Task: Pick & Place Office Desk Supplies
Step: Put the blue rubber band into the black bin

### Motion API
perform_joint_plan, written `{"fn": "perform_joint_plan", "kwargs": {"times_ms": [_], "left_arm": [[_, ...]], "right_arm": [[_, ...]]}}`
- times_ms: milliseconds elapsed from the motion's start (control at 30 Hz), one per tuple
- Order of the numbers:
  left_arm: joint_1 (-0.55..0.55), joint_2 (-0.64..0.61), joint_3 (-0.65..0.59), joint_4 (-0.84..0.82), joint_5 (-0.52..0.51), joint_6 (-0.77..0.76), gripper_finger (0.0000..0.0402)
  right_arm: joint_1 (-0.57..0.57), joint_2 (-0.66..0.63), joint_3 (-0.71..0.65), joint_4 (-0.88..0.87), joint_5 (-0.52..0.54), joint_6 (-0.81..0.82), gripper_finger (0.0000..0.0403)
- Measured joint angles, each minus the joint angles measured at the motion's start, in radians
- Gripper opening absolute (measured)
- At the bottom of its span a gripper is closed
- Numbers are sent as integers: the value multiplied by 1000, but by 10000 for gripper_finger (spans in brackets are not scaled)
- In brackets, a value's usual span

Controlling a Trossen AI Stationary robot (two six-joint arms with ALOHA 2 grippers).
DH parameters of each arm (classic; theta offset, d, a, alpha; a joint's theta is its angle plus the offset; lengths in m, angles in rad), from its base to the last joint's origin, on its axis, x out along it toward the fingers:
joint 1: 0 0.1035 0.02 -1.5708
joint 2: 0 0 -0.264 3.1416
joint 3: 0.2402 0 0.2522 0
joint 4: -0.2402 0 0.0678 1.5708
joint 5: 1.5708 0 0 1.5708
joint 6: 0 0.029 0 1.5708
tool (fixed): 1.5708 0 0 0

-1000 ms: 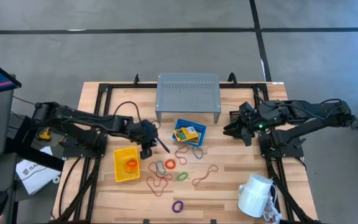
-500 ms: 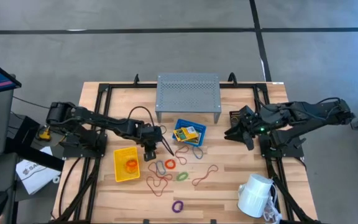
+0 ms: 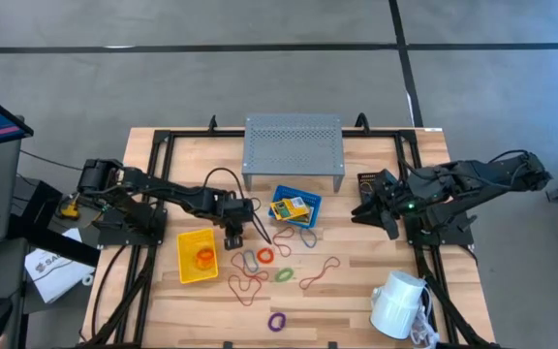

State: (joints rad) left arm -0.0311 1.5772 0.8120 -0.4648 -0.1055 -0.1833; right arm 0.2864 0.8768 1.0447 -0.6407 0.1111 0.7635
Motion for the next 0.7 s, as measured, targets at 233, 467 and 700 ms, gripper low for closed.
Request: {"fn": "perform_joint_plan", "kwargs": {"times_ms": [233, 467, 700], "left_arm": [[14, 0, 0, 1, -44, 0, 176], [50, 2, -17, 3, -26, 0, 190], [57, 2, -53, 21, 6, -5, 191]], "right_arm": [[2, 0, 0, 0, 3, 0, 131], [2, 0, 0, 0, 3, -1, 131], [2, 0, 0, 0, 3, -3, 131]]}}
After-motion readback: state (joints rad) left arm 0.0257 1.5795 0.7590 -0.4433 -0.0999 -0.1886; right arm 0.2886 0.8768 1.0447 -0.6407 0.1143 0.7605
